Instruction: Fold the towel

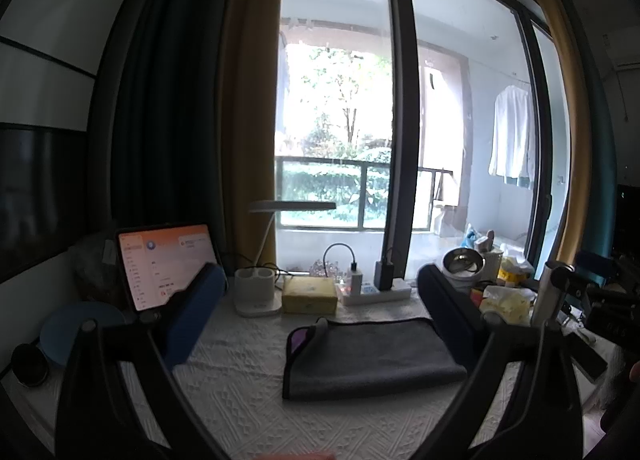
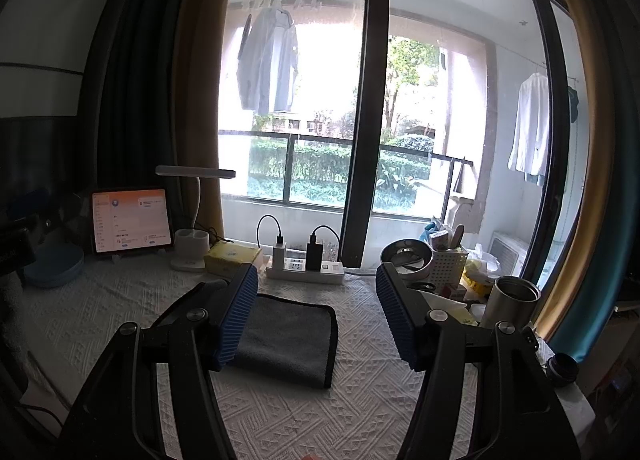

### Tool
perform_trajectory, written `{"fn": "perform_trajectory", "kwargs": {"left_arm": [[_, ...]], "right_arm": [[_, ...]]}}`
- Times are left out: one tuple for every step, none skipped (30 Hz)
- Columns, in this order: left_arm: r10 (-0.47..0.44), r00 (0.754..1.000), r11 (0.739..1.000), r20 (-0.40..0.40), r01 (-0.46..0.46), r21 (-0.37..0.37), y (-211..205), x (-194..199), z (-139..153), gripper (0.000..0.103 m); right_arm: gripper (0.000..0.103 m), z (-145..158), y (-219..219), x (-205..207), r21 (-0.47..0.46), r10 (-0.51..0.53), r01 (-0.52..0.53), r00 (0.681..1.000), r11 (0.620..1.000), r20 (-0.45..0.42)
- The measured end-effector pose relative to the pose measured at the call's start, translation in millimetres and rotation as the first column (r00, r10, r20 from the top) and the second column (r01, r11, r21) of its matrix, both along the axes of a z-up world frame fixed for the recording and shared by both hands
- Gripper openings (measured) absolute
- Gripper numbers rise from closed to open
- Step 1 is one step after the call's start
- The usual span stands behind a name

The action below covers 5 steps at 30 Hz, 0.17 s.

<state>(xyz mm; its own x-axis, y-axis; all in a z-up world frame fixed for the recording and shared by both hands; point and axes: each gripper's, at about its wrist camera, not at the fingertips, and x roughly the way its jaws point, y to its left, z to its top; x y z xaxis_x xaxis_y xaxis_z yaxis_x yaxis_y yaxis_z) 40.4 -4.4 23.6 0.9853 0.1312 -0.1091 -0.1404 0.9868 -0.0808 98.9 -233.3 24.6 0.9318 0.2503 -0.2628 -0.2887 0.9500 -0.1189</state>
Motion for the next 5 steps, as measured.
{"fn": "perform_trajectory", "kwargs": {"left_arm": [[-0.003, 1.000, 1.000, 0.000, 0.003, 0.000, 0.0, 0.6, 0.0, 0.098], [-0.006, 1.000, 1.000, 0.001, 0.006, 0.001, -0.5, 0.1, -0.6, 0.098], [-0.008, 1.000, 1.000, 0.003, 0.008, 0.007, -1.8, -1.1, -1.2, 0.098], [-0.007, 1.000, 1.000, 0.004, 0.006, 0.010, -2.5, -0.5, -1.6, 0.098], [-0.006, 1.000, 1.000, 0.004, 0.006, 0.012, -3.1, -0.5, -2.1, 0.098]], "right_arm": [[0.065, -0.1, 0.5, 0.0, 0.000, 0.001, -0.001, 1.000, 1.000, 0.001], [0.065, 0.1, 0.3, -0.3, 0.000, 0.001, -0.001, 1.000, 1.000, 0.001], [0.065, 0.0, 0.6, 0.1, 0.000, 0.001, -0.001, 1.000, 1.000, 0.002], [0.065, 0.0, 0.6, 0.2, 0.000, 0.002, -0.002, 1.000, 1.000, 0.001], [0.065, -0.4, 0.5, 0.3, 0.000, 0.002, -0.002, 1.000, 1.000, 0.001]]}}
